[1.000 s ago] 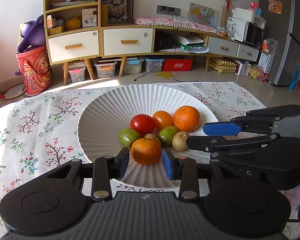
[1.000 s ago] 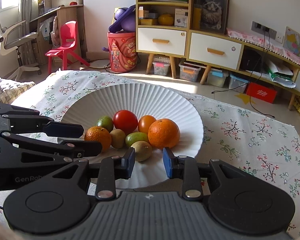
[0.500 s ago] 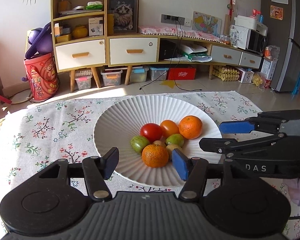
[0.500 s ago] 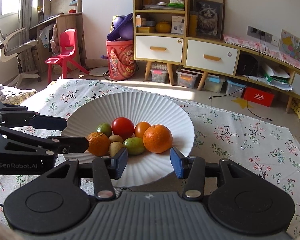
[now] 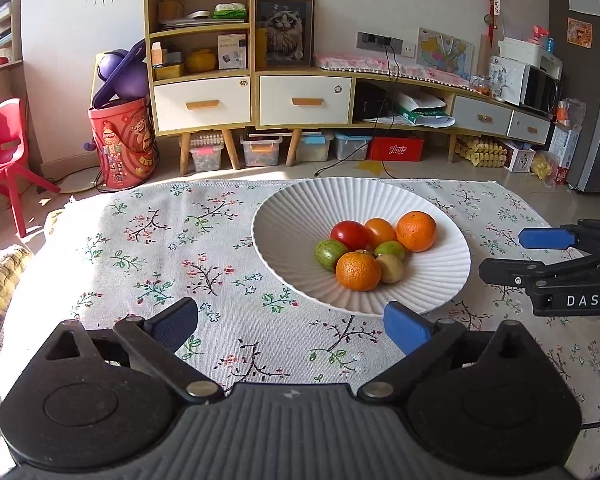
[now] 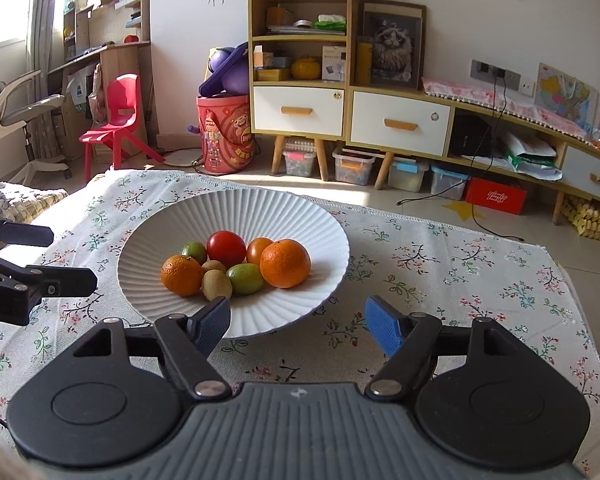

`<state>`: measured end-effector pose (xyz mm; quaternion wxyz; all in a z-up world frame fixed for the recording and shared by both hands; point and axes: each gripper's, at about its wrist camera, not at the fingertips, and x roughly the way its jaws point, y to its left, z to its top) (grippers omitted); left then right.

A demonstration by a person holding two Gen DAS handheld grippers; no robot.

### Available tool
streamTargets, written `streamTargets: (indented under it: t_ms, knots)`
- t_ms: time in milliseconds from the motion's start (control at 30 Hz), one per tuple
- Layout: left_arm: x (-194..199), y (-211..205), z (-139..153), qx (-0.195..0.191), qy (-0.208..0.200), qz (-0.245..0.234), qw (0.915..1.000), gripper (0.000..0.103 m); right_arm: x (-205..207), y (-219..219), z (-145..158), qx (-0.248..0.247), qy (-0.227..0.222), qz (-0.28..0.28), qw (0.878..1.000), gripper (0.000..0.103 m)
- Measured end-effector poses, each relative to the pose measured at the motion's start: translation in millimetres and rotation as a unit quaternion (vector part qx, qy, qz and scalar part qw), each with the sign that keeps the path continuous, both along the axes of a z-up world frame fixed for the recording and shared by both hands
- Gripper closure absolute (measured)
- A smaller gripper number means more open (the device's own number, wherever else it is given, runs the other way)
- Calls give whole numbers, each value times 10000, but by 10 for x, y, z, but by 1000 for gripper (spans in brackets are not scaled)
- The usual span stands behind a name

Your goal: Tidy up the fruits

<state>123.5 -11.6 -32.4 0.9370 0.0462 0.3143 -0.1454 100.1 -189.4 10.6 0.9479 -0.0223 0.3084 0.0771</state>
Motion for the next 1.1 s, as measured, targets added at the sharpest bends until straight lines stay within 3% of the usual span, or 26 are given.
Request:
streamTargets:
  t_ms: [267,433,867,1100]
  knots:
    - [-233,14,-46,-16,409,215,9989,11,-231,158,39,-54,232,-180,9996,16]
    - [-370,77,-29,-197,649,523,9963,11,-372,228,86,-72,385,-442,9983,14]
    - [-653,110,116,-42,735,992,9923,11,-679,281,175,-66,439,-1075,9932,1]
    - [-734,-10,194,175,679,1005,9925,11,-714,378,206,-296,479,-1163,9916,1]
